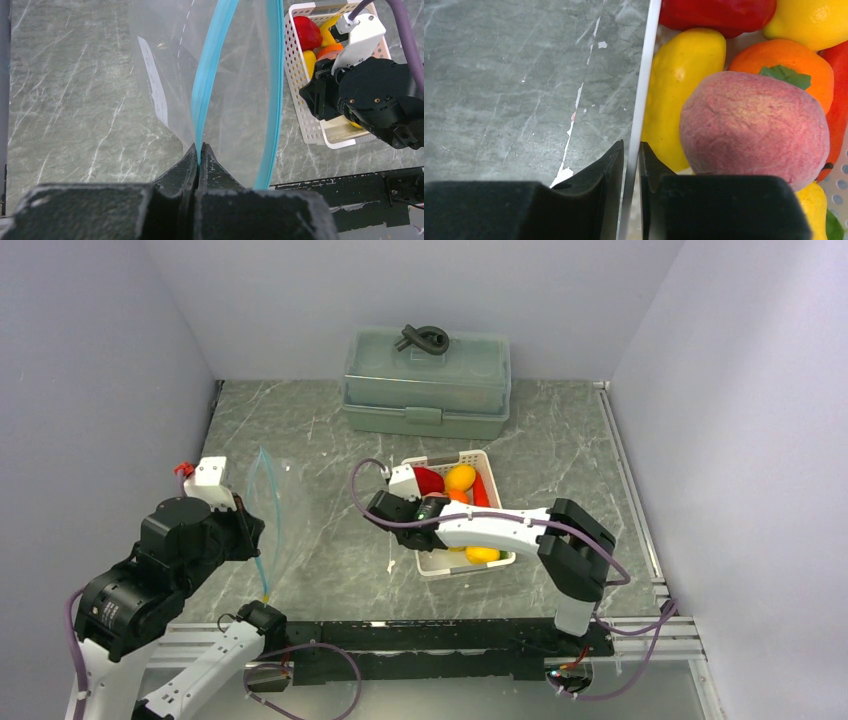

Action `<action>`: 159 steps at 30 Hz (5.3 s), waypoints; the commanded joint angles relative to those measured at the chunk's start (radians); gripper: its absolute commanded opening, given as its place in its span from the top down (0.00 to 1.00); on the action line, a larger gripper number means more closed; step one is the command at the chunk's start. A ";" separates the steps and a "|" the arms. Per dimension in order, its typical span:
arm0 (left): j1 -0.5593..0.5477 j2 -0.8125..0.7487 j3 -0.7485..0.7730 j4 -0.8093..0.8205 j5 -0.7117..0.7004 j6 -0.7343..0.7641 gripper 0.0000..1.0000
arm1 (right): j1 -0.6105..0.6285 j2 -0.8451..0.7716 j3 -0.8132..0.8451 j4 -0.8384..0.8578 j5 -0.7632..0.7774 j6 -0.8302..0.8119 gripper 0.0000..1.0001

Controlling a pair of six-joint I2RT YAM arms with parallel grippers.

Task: Place the food in the zip-top bag and seal the zipper
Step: Adjust the bin at the center of the board, then open the zipper of the food storage bag at the center of the board.

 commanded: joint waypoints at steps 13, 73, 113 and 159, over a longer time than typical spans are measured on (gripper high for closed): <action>0.005 0.015 -0.007 0.034 0.001 0.006 1.00 | -0.080 -0.137 -0.148 0.012 0.034 0.008 1.00; 0.004 0.250 -0.064 0.236 0.119 -0.161 1.00 | 0.043 -0.463 0.113 0.147 -0.169 -0.138 0.51; 0.004 0.223 -0.051 0.212 0.077 -0.184 1.00 | 0.163 0.077 0.672 -0.017 0.059 -0.194 0.57; -0.034 0.545 0.220 -0.103 -0.187 -0.035 1.00 | 0.030 -0.189 0.161 0.021 0.219 -0.136 1.00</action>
